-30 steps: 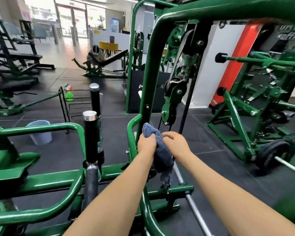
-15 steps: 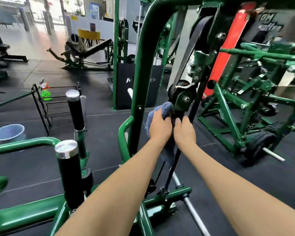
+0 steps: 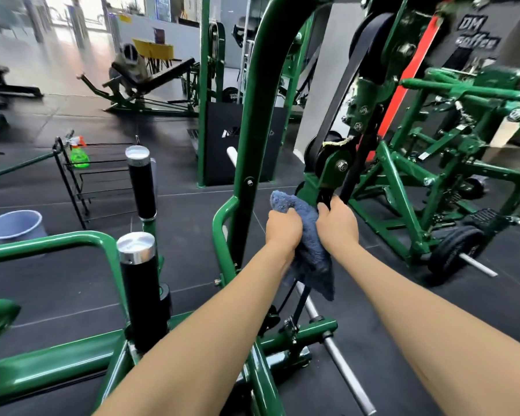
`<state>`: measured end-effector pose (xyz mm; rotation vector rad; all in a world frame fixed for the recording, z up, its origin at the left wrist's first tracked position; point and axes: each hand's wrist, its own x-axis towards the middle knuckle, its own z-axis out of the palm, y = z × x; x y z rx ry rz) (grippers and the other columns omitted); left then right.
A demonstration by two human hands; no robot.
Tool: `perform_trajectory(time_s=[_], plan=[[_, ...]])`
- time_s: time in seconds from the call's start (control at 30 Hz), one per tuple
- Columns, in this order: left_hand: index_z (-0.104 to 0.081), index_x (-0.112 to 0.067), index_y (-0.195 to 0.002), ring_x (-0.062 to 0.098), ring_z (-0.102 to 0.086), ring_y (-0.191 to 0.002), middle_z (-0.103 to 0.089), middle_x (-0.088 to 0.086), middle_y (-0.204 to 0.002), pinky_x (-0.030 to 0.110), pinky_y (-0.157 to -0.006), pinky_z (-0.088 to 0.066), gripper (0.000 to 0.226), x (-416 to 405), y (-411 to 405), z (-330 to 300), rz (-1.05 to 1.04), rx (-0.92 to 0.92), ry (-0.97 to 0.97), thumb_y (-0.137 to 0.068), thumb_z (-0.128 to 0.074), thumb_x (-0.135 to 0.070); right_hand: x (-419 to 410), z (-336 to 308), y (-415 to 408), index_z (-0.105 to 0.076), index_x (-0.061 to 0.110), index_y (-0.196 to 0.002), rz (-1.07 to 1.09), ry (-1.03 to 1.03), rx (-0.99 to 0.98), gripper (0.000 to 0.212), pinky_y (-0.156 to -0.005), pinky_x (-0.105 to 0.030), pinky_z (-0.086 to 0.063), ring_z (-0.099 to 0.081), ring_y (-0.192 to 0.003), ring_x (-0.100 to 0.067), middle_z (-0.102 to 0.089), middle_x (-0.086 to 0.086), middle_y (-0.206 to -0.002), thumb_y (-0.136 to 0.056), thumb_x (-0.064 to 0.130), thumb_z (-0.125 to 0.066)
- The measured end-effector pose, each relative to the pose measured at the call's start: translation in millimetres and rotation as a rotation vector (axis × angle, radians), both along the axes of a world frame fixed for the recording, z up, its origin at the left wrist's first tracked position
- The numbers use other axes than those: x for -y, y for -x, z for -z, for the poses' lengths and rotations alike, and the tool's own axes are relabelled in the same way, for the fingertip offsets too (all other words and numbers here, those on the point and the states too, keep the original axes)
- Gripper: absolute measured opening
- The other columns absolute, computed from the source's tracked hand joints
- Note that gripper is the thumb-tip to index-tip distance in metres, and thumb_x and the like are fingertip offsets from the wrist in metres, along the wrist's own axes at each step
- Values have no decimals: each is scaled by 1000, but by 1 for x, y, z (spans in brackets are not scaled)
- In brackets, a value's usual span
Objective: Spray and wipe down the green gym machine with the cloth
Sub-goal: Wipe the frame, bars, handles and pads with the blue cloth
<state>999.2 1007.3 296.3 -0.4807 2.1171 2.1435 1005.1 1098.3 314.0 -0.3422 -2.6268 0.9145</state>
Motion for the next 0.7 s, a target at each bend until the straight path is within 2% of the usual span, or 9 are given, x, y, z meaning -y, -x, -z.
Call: perform_trajectory(time_s=[0.13,0.2,0.27,0.33,0.4,0.47,0.53,0.63,0.7], plan=[[-48,-12,-123,25,-56,-101,-54,2,-120,33,-84,-45,33,-6,-24,-11,-49,-171,144,-96,-49,-31,0,-5,-3,-54,4,-124,-40,35,32,31,-70,-30,-31,-55,-106,-34,-61,-18,-118,-101,20,-42],[-52,-17,-124,26,-55,-100,-49,6,-122,34,-84,-45,33,-9,-23,-18,-56,-332,282,-94,-54,-30,0,-7,-6,-59,8,-114,-63,49,9,23,-62,-29,-28,-57,-94,-30,-65,-15,-105,-98,18,-46],[-54,-22,-128,29,-55,-105,-45,6,-125,37,-88,-46,37,-11,-13,-20,-31,-426,369,-91,-55,-26,-3,-8,-6,-62,10,-107,-63,50,-13,18,-56,-30,-25,-59,-94,-32,-66,-14,-97,-96,17,-49],[-56,-21,-125,30,-55,-105,-45,6,-123,37,-89,-45,35,-8,-4,-13,-21,-438,375,-90,-56,-24,-4,-8,-4,-63,8,-109,-67,37,-26,21,-59,-26,-25,-59,-100,-33,-67,-16,-105,-96,15,-48],[-58,-17,-114,30,-57,-98,-44,3,-114,34,-81,-45,26,-7,-6,1,-42,-461,340,-88,-58,-22,-6,-8,-3,-63,7,-111,-73,16,-26,22,-64,-24,-26,-58,-102,-33,-66,-17,-109,-95,14,-48],[-57,-14,-103,29,-55,-88,-40,-1,-106,31,-70,-38,20,-11,-15,18,-52,-483,375,-82,-59,-14,-8,-7,-3,-61,8,-112,-73,-2,-28,22,-69,-26,-31,-57,-103,-33,-65,-17,-110,-95,12,-47],[-53,-12,-97,32,-53,-85,-39,2,-104,32,-65,-34,20,-17,-23,31,-34,-481,417,-77,-56,-6,-10,-6,-2,-59,6,-114,-69,-52,-19,22,-73,-31,-35,-56,-106,-35,-64,-19,-112,-96,14,-48],[-51,-13,-98,33,-51,-81,-41,6,-107,34,-63,-36,22,-16,-22,39,5,-439,470,-78,-53,-5,-9,-8,1,-57,3,-115,-59,-71,-3,23,-75,-32,-34,-55,-109,-36,-63,-20,-114,-98,17,-48],[-51,-15,-102,31,-52,-83,-44,7,-109,33,-65,-36,22,-10,-17,46,39,-331,504,-81,-51,-7,-8,-8,-1,-57,3,-114,-61,-60,0,24,-72,-29,-32,-55,-108,-35,-63,-19,-114,-99,18,-47]])
